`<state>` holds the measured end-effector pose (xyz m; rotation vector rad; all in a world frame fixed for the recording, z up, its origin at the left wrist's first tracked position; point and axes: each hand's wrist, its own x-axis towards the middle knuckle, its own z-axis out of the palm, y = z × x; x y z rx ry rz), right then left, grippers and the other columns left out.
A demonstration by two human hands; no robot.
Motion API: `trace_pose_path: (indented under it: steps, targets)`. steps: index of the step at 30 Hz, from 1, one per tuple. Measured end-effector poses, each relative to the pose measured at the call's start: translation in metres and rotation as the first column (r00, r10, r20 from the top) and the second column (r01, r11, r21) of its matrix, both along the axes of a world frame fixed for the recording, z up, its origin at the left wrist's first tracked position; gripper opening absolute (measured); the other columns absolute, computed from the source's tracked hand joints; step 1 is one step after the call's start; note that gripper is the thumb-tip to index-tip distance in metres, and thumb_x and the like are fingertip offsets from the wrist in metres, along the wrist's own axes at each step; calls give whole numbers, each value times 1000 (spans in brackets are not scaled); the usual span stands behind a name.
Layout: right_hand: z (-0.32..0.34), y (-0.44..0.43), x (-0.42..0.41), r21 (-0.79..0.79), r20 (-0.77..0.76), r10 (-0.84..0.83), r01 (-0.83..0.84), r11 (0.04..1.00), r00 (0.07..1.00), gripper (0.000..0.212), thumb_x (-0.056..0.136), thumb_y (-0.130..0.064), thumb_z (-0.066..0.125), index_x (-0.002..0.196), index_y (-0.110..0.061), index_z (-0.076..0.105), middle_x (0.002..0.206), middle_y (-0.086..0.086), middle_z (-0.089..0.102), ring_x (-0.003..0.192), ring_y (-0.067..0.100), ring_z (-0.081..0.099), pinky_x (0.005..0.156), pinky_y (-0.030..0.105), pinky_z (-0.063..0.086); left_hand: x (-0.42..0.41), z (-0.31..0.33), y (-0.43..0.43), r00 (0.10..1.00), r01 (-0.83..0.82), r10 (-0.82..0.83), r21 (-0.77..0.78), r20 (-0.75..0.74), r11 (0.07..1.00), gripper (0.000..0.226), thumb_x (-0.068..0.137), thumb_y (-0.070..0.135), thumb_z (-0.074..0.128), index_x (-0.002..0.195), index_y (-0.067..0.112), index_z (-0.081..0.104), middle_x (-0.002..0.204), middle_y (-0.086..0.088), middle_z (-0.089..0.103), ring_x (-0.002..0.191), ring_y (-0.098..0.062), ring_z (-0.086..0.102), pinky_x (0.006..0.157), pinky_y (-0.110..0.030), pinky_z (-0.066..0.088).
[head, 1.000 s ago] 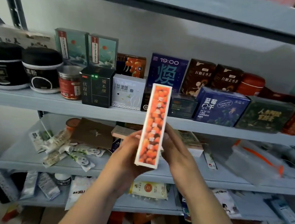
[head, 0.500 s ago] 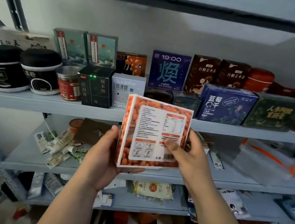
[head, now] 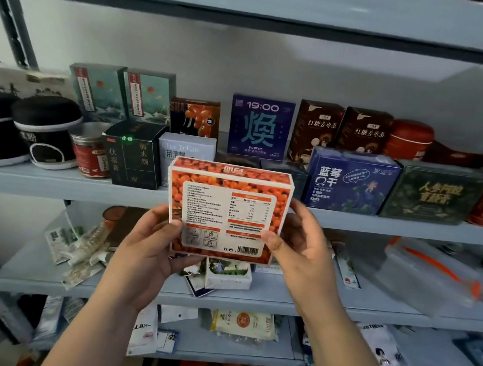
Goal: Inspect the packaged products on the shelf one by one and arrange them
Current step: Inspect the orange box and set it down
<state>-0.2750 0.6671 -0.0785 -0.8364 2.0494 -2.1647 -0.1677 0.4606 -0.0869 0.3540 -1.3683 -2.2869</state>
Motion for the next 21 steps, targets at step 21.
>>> trace_pose_path:
  steps: [21]
  targets:
    - [8, 20, -44, -141, 194, 158, -132, 981, 968, 51, 79, -28, 75, 128, -27, 62, 110, 4, 77, 105, 24, 75, 86, 46, 62, -21, 4, 20, 996, -56, 66, -182, 53, 982, 46, 71, 46, 80, 103, 16, 68, 109, -19, 75, 86, -31, 76, 62, -45, 63]
